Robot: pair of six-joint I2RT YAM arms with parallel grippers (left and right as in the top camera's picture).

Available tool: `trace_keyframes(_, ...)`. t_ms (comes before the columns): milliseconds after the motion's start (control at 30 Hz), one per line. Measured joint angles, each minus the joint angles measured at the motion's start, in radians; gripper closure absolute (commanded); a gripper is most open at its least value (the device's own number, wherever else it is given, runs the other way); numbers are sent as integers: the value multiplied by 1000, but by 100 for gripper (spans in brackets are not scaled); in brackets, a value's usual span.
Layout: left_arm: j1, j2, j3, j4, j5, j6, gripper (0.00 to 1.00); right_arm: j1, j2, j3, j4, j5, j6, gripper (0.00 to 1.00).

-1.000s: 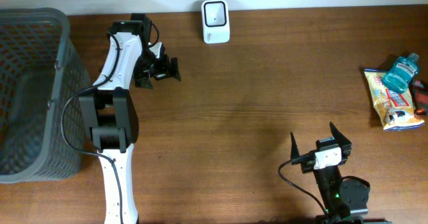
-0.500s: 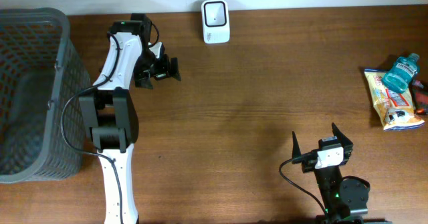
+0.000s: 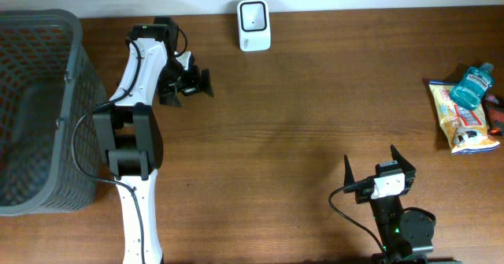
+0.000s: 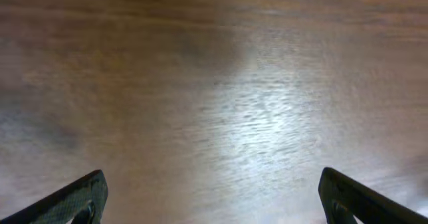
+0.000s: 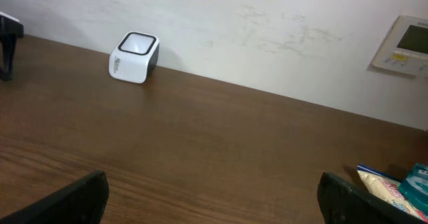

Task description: Scan the item barcode

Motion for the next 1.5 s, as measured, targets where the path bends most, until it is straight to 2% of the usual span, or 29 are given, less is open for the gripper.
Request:
trace_keyframes(67, -8, 0, 0, 10, 5, 0, 1, 0, 0, 0, 0, 0, 0, 2)
trace_keyframes(133, -41, -24, -7, 18, -65, 0, 1, 0, 0, 0, 0, 0, -1, 2)
trace_keyframes(267, -181, -238, -12, 108, -248, 5, 1, 0, 0, 0, 0, 0, 0, 2)
trace_keyframes(433, -227, -443, -30, 104, -309, 116, 1, 0, 0, 0, 0, 0, -1, 2)
trace_keyframes(533, -224, -521, -229, 209, -316, 149, 1, 0, 0, 0, 0, 1, 0, 2)
trace_keyframes(567, -225, -568, -374, 306, -312, 158, 1, 0, 0, 0, 0, 3, 0, 2)
trace_keyframes(600, -227, -590, -442, 340, -311, 162, 1, 0, 0, 0, 0, 4, 0, 2)
trace_keyframes(767, -234, -939, -1044, 838, -251, 266, 1, 0, -2, 0, 0, 8, 2, 2)
trace_keyframes(833, -234, -1107, -1242, 914, -240, 288, 1, 0, -2, 0, -1, 8, 2, 2)
trace_keyframes(867, -234, -1154, -1289, 921, -240, 293, 1, 0, -3, 0, 1, 8, 2, 2)
trace_keyframes(900, -234, -1275, -1401, 901, -237, 298, 1, 0, -2, 0, -1, 8, 2, 2)
trace_keyframes(1000, -235, -1502, -1508, 881, -236, 302, 1, 0, -1, 0, -2, 11, 2, 2)
trace_keyframes(1133, -235, -1596, -1519, 836, -237, 302, 1, 0, -2, 0, -1, 11, 3, 2)
trace_keyframes(1200, -235, -1634, -1572, 870, -237, 302, 1, 0, -2, 0, -2, 11, 3, 2)
trace_keyframes(1367, -186, -1920, -1858, 1104, -145, 305, 1, 0, -2, 0, -1, 14, 2, 2)
trace_keyframes(1500, -85, -2135, -2050, 1311, -43, 306, 1, 0, -3, 0, -1, 15, 2, 2)
